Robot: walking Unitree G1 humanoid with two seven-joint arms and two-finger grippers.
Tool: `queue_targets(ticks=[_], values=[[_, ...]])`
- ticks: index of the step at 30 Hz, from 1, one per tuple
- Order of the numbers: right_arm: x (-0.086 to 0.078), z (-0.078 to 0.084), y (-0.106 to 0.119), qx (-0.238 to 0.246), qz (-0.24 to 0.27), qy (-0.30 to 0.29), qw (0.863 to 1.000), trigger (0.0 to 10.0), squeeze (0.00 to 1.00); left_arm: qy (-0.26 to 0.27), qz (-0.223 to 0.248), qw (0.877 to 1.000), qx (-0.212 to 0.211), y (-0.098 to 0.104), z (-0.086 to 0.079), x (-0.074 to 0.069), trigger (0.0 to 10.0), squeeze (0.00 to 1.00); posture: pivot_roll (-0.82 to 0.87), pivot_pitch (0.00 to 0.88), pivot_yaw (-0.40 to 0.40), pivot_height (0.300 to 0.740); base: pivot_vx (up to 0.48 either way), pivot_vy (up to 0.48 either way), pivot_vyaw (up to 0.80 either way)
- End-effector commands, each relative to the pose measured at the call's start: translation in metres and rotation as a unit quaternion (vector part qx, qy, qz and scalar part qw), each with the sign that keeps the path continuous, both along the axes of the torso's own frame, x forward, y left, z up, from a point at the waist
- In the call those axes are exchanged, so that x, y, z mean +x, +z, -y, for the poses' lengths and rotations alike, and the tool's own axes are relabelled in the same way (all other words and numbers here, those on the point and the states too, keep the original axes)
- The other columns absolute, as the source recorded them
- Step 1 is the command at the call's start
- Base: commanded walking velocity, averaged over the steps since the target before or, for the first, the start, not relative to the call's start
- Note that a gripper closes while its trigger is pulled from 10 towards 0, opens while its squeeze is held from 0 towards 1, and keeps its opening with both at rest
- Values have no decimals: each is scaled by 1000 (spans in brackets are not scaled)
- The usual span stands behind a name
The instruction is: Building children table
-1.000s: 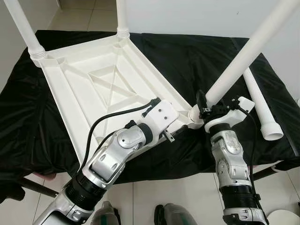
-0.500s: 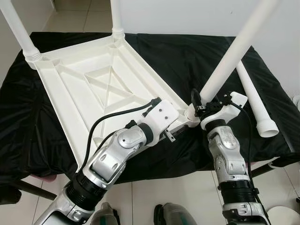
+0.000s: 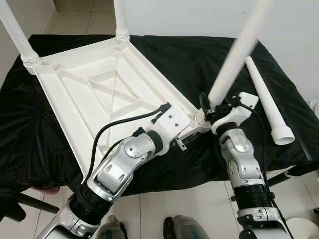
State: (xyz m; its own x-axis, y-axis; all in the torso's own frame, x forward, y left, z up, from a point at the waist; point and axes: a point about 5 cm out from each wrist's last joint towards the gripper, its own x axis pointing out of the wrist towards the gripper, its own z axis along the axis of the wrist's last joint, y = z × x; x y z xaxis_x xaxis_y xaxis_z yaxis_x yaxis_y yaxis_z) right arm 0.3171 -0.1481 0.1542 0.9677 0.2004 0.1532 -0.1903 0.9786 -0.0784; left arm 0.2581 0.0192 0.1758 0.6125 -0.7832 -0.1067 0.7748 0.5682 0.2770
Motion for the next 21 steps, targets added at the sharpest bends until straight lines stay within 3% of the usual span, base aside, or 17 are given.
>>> queue_targets(ticks=[1, 7, 14, 18, 21], values=[[-5, -5, -28, -21, -63, 14, 998, 10000, 0, -9, -2, 1000, 2, 1, 0, -3, 10000, 0, -89, 71, -12, 740, 0, 0, 0], [-7, -6, -31, -33, -61, 14, 998, 10000, 0, -8, -3, 1000, 1, 1, 0, -3, 10000, 0, -87, 70, -14, 740, 0, 0, 0], [-7, 2, -38, 17, -85, -7, 996, 10000, 0, -8, -2, 1000, 1, 2, 1, -3, 10000, 0, -86, 67, -17, 740, 0, 0, 0], [-10, 6, -38, 31, -70, -12, 997, 10000, 0, -7, -1, 1000, 1, 2, 1, -3, 10000, 0, -85, 65, -18, 740, 0, 0, 0], [-20, 5, -38, 24, -30, -2, 999, 10000, 0, -7, -1, 1000, 1, 2, 1, -3, 10000, 0, -90, 66, -19, 740, 0, 0, 0]])
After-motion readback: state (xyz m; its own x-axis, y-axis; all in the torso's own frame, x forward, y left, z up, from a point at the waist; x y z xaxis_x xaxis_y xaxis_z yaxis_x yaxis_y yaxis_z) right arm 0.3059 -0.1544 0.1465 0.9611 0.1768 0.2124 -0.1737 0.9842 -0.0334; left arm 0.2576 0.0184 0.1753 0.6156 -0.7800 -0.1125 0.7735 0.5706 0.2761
